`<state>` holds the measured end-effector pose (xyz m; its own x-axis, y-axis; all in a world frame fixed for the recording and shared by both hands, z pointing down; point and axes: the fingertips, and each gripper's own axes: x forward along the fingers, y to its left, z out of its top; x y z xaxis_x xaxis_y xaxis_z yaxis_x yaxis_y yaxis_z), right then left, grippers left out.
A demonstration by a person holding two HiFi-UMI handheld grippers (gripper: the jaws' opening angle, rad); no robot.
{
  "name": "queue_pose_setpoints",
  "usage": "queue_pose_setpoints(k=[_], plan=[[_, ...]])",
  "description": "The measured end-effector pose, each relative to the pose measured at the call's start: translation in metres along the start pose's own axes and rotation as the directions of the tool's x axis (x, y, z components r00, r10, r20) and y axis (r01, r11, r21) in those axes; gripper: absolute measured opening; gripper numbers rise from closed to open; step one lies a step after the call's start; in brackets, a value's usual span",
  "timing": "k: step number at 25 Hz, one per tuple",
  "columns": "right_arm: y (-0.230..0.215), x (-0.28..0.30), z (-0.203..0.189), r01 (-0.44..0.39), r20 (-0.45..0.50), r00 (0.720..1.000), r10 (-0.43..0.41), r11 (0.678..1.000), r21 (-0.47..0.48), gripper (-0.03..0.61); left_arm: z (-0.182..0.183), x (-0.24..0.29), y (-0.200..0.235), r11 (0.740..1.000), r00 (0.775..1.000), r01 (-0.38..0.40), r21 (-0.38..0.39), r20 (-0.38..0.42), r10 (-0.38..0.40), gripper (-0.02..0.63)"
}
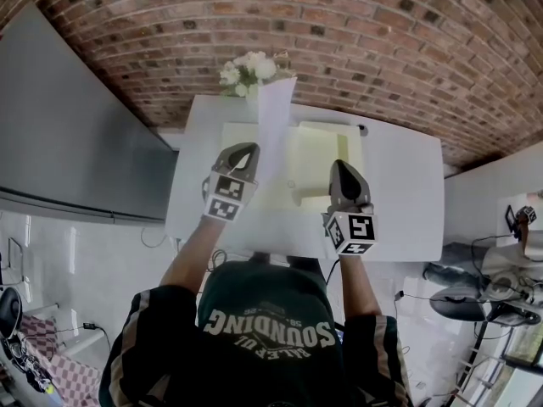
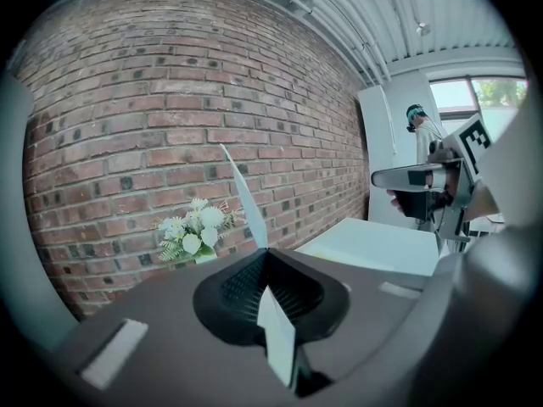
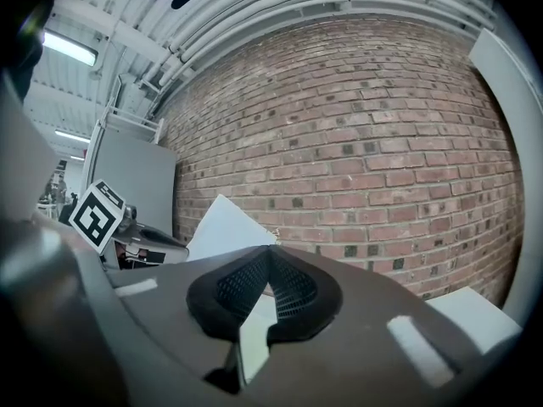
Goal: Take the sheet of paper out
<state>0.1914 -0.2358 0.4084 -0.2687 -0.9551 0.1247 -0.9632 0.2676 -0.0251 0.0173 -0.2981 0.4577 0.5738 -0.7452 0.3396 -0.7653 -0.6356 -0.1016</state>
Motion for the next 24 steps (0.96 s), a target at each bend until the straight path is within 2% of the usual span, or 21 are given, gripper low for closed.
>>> queue_pose_setpoints(k=[9,24], plan=[[0.002,-0.004,-0.004,0.007,-0.013,1.000,-0.007,1.000,-0.008,-0.003,0.000,-0.001,-0.004,1.000,1.000,0.014,-0.027,0.006,-0.014,0.011],[0.000,0.006,-0.008,0.007,-0.033,0.999,-0.007,1.000,0.003,-0.003,-0.010,0.007,-0.007,0.999,0.999,0.037,-0.018,-0.021,-0.038,0.011]])
